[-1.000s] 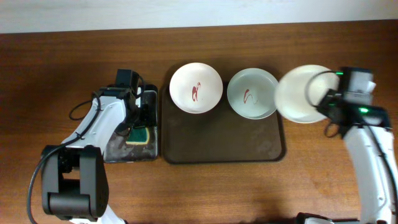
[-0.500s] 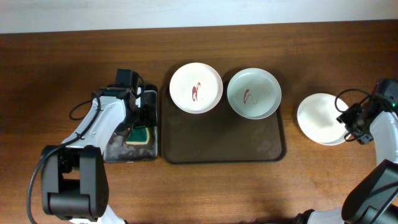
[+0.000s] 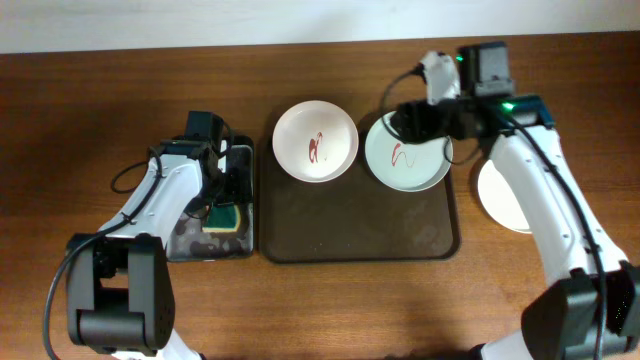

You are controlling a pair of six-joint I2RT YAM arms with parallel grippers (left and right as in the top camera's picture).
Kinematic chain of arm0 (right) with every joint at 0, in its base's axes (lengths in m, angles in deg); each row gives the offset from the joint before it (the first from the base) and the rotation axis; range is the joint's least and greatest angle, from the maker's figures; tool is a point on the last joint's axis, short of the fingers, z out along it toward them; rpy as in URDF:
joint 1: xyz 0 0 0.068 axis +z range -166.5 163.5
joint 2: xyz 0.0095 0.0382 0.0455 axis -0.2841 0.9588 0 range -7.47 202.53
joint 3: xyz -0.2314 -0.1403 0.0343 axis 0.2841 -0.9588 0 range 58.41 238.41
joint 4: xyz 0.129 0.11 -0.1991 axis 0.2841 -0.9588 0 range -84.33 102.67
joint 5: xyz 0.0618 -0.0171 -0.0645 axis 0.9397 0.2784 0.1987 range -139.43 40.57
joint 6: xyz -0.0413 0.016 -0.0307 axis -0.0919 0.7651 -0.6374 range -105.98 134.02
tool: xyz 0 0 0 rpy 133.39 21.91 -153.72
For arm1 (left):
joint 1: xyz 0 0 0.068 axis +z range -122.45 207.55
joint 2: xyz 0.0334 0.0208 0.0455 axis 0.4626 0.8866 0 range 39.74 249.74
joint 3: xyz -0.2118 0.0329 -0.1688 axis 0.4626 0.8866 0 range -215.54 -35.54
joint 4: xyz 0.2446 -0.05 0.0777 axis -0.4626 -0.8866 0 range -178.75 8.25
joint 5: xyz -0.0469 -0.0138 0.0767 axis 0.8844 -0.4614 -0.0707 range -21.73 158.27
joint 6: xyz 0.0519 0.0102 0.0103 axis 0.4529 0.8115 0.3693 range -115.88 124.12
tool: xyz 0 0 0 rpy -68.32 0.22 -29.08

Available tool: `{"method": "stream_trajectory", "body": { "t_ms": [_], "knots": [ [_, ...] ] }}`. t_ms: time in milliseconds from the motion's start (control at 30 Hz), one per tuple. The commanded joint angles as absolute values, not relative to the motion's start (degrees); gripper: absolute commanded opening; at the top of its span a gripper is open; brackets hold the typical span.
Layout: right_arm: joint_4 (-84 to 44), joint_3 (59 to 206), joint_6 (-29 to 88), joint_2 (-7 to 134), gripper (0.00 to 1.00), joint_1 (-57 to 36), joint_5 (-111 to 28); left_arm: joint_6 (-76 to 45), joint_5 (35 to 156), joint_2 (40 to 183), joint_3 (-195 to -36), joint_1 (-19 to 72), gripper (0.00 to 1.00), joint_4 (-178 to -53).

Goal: Clean dirty plates on tray and stack at the side
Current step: 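Grasp the pink plate's rim with the right gripper and pull it center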

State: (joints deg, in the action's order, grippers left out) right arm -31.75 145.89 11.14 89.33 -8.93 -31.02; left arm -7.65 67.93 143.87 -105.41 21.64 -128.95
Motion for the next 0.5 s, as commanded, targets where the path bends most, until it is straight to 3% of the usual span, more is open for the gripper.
{"method": "stream_trajectory", "body": {
  "t_ms": [0,267,367,433,467],
  "knots": [
    [-24.67,148.53,9.77,94.92,0.76,-3.77,-34.10,-7.78,68.54,142.37,-106.20,21.82,0.89,-129.02],
    [-11.89,148.51,14.25,113.79,0.67,0.12,-36.16,-7.78,68.54,142.37,-106.20,21.82,0.89,-129.06],
    [-11.49,148.51,14.49,116.67,0.58,1.50,-36.24,-7.78,68.54,142.37,-106.20,21.82,0.89,-129.22],
    [-11.49,148.51,14.51,117.11,0.47,1.96,-36.46,-7.78,68.54,142.37,-106.20,21.82,0.89,-129.24],
    [-11.52,148.51,14.60,117.11,0.37,1.93,-36.62,-7.78,68.54,142.37,-106.20,21.82,0.89,-129.24]
  ]
}}
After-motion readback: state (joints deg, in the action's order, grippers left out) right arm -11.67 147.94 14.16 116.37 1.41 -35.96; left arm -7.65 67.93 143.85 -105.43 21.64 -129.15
